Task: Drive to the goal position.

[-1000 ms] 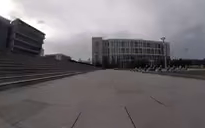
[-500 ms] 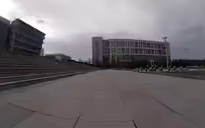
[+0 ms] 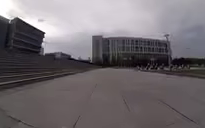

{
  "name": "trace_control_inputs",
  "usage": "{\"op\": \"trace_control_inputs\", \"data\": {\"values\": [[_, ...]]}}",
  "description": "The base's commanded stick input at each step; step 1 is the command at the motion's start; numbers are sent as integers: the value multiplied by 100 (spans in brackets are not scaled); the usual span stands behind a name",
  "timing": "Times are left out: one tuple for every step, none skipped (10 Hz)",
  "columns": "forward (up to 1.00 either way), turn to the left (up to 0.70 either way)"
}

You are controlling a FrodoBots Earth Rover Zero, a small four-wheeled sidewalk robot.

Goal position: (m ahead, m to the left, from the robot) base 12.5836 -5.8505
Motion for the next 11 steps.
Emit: {"op": "trace_control_inputs", "data": {"values": [[70, 0], [70, 0], [70, 0], [70, 0], [70, 0], [70, 0], [70, 0], [70, 0], [70, 0], [70, 0], [70, 0]]}}
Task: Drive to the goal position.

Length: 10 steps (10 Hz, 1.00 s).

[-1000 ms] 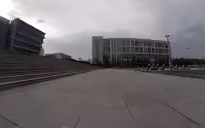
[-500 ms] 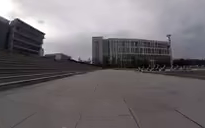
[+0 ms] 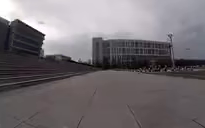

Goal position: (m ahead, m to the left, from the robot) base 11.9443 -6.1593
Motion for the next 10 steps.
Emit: {"op": "trace_control_inputs", "data": {"values": [[70, 0], [70, 0], [70, 0], [70, 0], [70, 0], [70, 0], [70, 0], [70, 0], [70, 0], [70, 0]]}}
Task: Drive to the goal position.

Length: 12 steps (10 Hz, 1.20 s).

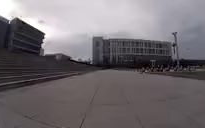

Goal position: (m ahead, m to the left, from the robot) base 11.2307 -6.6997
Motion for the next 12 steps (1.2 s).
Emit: {"op": "trace_control_inputs", "data": {"values": [[70, 0], [70, 0], [70, 0], [70, 0], [70, 0], [70, 0], [70, 0], [70, 0], [70, 0], [70, 0], [70, 0], [70, 0]]}}
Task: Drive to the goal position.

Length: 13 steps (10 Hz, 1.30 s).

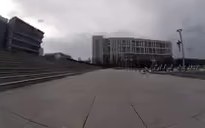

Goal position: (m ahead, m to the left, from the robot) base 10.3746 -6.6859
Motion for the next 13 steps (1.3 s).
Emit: {"op": "trace_control_inputs", "data": {"values": [[70, 0], [70, 0], [70, 0], [70, 0], [70, 0], [70, 0], [70, 0], [70, 0], [70, 0], [70, 0], [70, 0], [70, 0], [70, 0]]}}
